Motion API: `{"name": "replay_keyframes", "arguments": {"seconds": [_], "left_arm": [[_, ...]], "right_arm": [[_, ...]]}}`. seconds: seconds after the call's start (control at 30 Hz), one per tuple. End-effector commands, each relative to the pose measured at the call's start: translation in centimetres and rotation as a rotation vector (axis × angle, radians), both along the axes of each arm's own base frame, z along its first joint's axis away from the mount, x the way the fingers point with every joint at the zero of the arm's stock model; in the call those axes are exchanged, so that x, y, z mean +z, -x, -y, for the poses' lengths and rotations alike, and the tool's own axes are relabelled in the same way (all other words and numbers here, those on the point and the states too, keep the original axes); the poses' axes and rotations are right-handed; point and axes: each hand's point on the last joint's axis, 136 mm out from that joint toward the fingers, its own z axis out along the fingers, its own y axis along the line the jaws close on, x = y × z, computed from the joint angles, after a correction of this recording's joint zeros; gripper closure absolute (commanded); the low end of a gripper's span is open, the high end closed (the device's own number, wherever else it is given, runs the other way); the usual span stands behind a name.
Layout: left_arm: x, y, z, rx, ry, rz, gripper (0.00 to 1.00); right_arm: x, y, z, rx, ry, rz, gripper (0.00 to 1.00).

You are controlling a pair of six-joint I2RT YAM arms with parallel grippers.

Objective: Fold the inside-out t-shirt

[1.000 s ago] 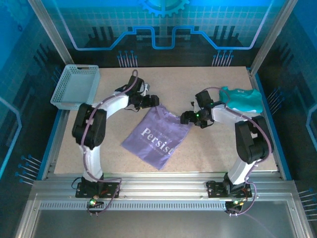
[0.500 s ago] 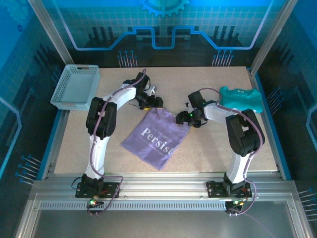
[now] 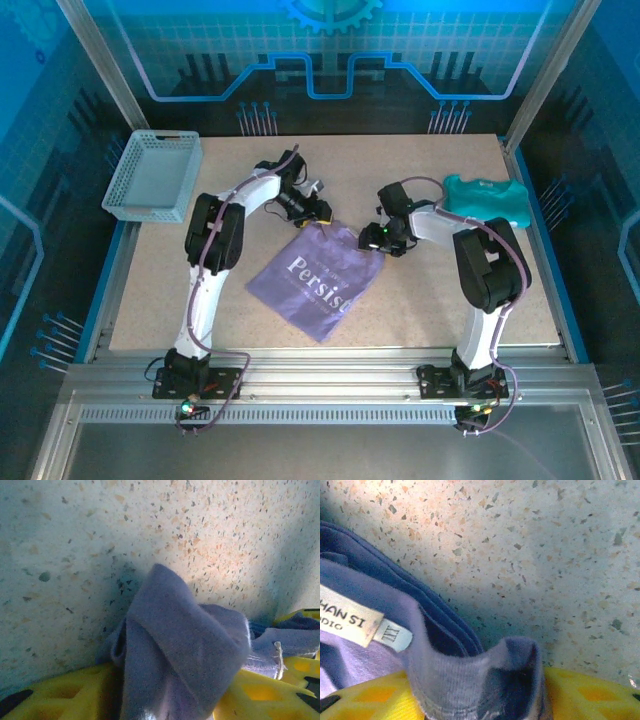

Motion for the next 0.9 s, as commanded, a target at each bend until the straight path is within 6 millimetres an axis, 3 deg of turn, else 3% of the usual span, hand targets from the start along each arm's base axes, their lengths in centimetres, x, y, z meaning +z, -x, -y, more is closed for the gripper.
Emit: {"name": "replay_keyframes", "arguments": {"seconds": [0.0,0.23,0.4,0.63,0.87], "left_arm": [[-2.7,2.1,0.5,-0.021,-0.008,-0.118,0.59],[-2.4,1.4,0.4,0.006,0.001,-0.118,0.9],[-1.0,-0.1,-0.4,0.088,0.036,-0.077,1.0],[3.8,-3.2,-3.2,0.277,0.167,0.024,1.0],[11.5,-7.2,-6.6,0.449,0.319,0.201,1.0]], "right_arm": [[-0.6,-0.9,-5.1,0.087,-0.157,0.027,0.47],[0.3,-2.4,-5.7,0.082,-0.205,0.087,0.71],[2.4,-3.8,-5.6,0.067,-0.265,0.171,0.85],[6.3,-5.7,-4.3,0.062,-0.292,0.289,0.99],[13.6,-9.0,-2.9,0.114,-0.274,0.468,1.0]]}}
